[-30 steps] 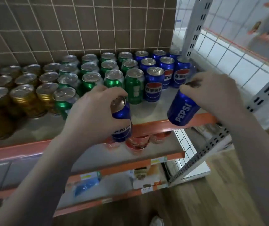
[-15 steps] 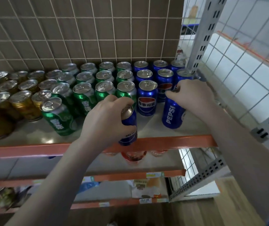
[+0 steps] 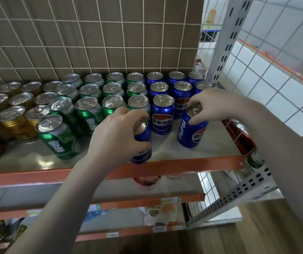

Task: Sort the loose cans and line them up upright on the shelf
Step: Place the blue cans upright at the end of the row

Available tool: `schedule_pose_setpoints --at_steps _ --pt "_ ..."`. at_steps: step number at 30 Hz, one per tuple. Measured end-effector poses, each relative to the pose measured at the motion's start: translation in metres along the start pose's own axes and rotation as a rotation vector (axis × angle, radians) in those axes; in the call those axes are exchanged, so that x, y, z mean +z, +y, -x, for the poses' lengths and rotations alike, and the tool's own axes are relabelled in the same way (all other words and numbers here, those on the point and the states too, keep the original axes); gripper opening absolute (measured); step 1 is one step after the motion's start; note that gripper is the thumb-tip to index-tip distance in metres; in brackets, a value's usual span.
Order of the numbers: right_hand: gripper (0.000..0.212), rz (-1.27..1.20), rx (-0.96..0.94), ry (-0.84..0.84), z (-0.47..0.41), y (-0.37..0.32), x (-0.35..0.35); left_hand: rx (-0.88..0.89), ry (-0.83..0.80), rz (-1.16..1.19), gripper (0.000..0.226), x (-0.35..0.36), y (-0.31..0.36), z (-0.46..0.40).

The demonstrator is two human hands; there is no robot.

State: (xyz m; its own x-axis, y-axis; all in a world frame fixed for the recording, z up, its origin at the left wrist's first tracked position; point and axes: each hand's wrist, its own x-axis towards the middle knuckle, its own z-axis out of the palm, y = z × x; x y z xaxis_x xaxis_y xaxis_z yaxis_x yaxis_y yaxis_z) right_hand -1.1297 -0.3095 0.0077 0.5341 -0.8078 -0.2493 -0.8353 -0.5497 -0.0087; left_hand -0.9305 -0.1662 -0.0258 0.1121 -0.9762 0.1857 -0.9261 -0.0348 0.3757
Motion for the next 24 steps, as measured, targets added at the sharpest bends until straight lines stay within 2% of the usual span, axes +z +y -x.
schedule_pose_setpoints --at_steps 4,14,24 --pt "0.048 0.051 0.073 0.087 -0.015 0.002 0.005 -0.001 0.001 -0.004 0.062 -0.001 -0.003 -0.001" --pt "0.056 0.038 0.104 0.244 -0.033 0.001 0.005 0.004 -0.022 -0.009 0.063 0.001 -0.006 -0.006" --pt "0.058 0.030 0.121 0.309 -0.046 0.001 0.010 0.032 -0.036 -0.009 0.064 0.005 -0.006 -0.011"
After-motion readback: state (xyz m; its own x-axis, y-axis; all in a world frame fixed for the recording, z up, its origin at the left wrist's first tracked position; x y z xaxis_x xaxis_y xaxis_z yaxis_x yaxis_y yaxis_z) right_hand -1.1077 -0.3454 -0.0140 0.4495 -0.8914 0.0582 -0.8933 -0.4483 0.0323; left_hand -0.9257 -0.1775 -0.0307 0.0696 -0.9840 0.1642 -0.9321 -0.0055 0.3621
